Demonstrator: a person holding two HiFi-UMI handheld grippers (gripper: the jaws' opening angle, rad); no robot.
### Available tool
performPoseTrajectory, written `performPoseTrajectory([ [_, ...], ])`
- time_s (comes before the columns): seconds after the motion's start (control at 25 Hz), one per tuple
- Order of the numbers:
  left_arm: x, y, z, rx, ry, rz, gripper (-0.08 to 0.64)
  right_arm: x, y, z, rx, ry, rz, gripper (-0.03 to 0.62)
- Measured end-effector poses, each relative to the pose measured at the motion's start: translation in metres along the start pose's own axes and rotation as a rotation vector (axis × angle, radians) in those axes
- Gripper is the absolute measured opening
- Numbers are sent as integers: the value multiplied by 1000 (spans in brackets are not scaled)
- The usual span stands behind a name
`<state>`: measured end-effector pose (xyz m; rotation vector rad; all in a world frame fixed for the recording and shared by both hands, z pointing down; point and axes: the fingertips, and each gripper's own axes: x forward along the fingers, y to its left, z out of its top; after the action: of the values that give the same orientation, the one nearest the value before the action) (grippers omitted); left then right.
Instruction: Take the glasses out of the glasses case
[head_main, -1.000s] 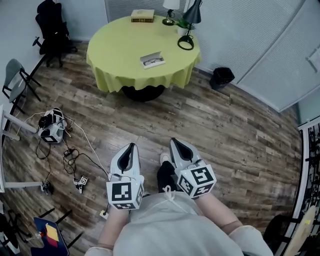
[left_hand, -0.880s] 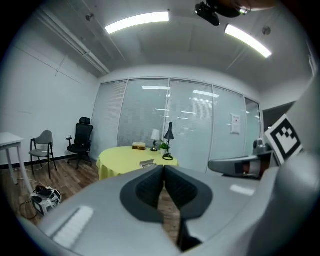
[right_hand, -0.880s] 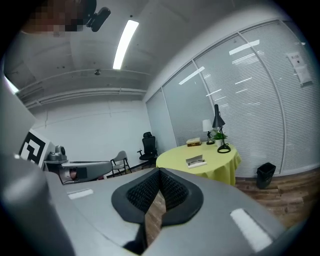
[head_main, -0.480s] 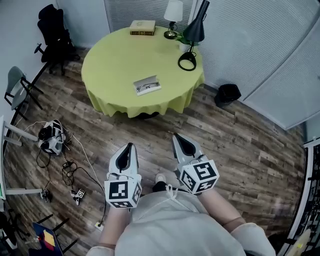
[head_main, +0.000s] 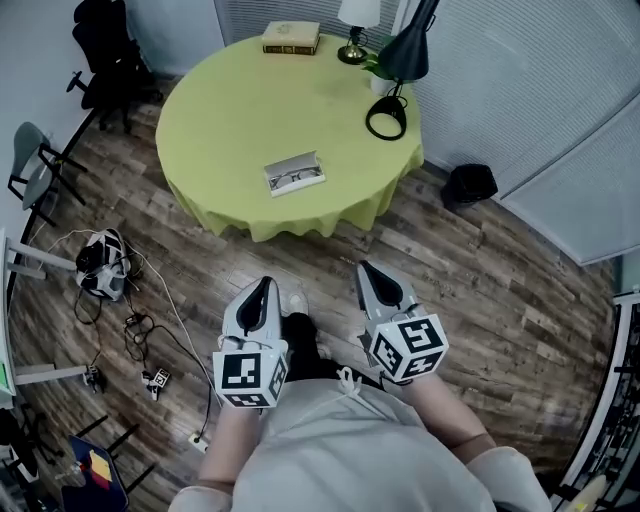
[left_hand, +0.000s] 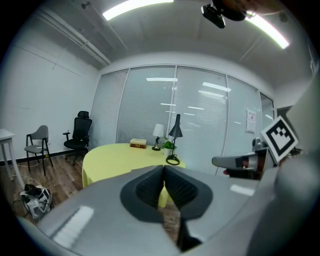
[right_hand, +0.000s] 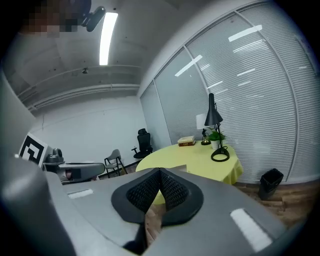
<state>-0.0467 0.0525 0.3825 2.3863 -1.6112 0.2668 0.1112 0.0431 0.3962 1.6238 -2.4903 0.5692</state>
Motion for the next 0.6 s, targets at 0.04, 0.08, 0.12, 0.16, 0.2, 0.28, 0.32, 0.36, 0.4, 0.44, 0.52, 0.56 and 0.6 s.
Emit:
performPoseTrajectory([
  [0.04,10,3,-1,1,5,-4,6,9,-3,0,-2,9,0,-2],
  [0.08,20,7,-2,-1,11,-6,6,18,-6,-1,-4,19,0,-2],
  [0.12,32,12,-3,-7,17,-8,6,28,-10,-1,-7,28,0,-2],
  [0.16,44,17,-3,-16,23,-9,6,38,-14,0,-11,37,-1,-2],
  [0.2,57,22,-3,-25,27,-11,6,49,-18,1,-15,45,-3,0],
  [0.28,83,34,-1,-41,34,-18,6,73,-27,5,-22,56,-10,-1],
  [0.32,97,39,1,-45,39,-25,6,85,-31,8,-23,63,-14,0],
  [0.36,111,45,3,-46,45,-35,6,99,-37,10,-21,70,-19,-2],
  [0.4,127,50,5,-42,51,-48,7,113,-43,12,-17,79,-23,-2],
  [0.44,143,55,7,-36,59,-58,6,129,-51,14,-12,90,-27,-2],
  [0.52,175,68,8,-31,79,-68,6,159,-65,18,-6,119,-35,-1],
  [0.56,189,75,9,-35,87,-72,6,173,-72,19,-6,133,-42,-2],
  [0.6,203,81,9,-42,89,-80,6,187,-78,20,-7,147,-49,0],
])
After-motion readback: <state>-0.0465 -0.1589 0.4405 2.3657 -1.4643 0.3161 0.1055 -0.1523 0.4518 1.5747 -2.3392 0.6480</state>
